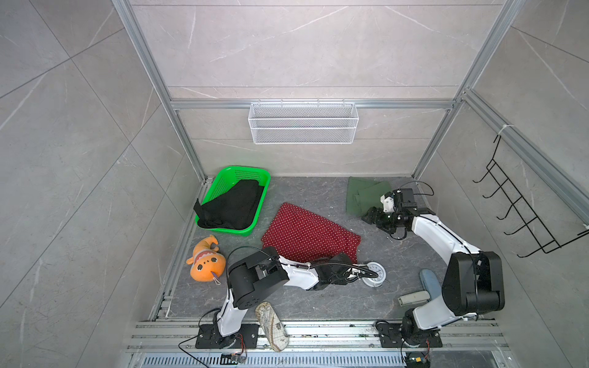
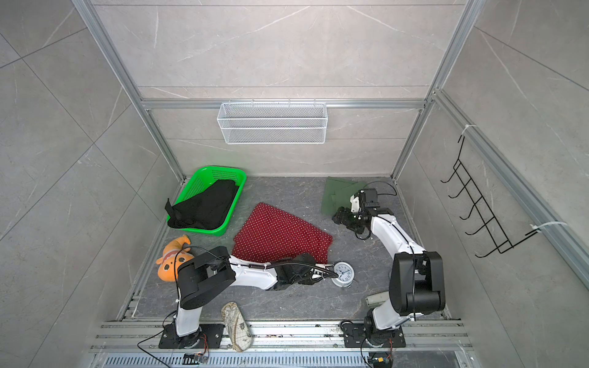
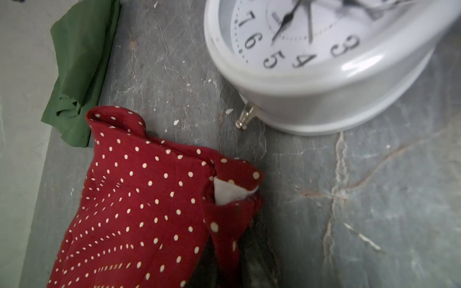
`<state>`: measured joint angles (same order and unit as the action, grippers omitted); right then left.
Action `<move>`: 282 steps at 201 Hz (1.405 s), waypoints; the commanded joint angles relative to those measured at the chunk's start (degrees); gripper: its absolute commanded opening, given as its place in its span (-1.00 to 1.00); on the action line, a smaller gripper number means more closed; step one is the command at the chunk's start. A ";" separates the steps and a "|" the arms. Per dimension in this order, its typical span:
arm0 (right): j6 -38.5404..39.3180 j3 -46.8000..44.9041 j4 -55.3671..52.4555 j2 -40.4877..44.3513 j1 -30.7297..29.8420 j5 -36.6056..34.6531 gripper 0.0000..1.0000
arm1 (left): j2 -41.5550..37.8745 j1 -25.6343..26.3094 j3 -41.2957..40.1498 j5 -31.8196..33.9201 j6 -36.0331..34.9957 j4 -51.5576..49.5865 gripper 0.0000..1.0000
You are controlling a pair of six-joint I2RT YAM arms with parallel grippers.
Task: Fold and stack skirts
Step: Fold the skirt at the center of the table.
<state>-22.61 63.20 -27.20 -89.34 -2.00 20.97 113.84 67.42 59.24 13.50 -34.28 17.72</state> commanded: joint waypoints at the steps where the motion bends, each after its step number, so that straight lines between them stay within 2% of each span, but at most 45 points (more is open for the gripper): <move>1: -3.49 -0.96 0.39 2.06 0.18 1.02 0.60 | -0.45 -1.06 1.43 -0.13 4.19 0.47 -0.97; 32: -7.32 -0.19 -0.35 1.85 0.24 4.63 0.60 | -4.09 -4.22 0.01 -4.37 8.81 4.95 -1.00; 52: -7.11 1.61 -2.52 0.52 0.17 8.65 0.61 | -6.47 -6.51 -0.28 -7.29 11.25 7.73 -1.00; 108: -8.61 1.59 -1.06 -1.01 0.06 12.10 0.64 | -8.57 -9.95 4.81 -15.34 11.02 8.03 -1.00; 158: -10.18 2.38 -3.41 -4.56 -0.30 9.38 0.70 | -7.51 -10.03 8.33 -17.25 9.90 6.76 -1.00; 200: -11.67 1.17 -2.18 -7.65 -0.37 10.58 0.75 | -6.88 -9.95 8.95 -16.92 9.23 5.44 -1.00; 282: -8.69 -0.89 -8.81 -5.16 -0.40 10.06 0.77 | -4.79 -9.94 10.01 -16.13 9.12 5.14 -1.00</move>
<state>-32.93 62.35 -32.23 -96.38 -2.02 31.07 108.84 57.28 66.87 -2.07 -24.47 21.65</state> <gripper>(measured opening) 0.881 0.066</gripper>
